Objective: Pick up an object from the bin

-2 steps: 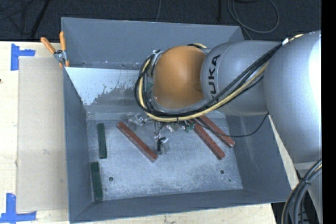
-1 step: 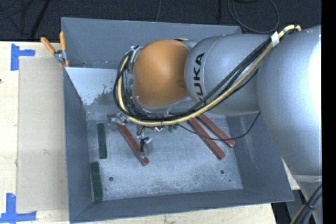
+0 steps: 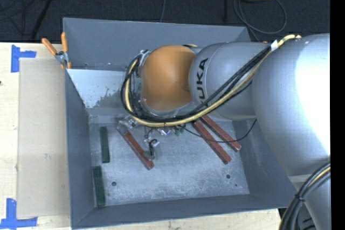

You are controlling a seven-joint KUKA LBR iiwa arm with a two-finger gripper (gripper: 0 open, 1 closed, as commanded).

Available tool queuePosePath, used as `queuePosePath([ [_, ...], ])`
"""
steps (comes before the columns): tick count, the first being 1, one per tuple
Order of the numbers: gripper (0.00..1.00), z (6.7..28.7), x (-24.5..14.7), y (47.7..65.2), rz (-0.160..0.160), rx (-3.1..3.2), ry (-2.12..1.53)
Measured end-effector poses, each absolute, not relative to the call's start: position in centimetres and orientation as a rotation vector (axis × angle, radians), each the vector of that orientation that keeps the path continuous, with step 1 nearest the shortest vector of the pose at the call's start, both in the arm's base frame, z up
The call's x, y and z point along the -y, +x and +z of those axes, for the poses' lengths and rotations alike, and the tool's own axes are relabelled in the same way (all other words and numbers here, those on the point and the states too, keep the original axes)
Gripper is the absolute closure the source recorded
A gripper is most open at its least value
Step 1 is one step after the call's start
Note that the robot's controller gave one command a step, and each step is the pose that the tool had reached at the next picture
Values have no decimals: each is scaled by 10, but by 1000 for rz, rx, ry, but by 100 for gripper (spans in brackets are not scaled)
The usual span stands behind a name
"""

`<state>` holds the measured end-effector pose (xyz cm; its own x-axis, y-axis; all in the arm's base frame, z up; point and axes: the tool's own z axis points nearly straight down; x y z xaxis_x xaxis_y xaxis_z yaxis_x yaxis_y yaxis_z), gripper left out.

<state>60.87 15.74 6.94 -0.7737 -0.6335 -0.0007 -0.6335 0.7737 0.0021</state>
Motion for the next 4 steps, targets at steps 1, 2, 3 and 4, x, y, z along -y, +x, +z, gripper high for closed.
queuePosePath([
  [1,0,121,-161,620,-1,2977,1028],
  [2,0,68,-223,621,-6,2979,1003],
  [3,0,71,-240,621,-2,2610,1757],
  [4,0,99,-168,580,2,2701,1602],
])
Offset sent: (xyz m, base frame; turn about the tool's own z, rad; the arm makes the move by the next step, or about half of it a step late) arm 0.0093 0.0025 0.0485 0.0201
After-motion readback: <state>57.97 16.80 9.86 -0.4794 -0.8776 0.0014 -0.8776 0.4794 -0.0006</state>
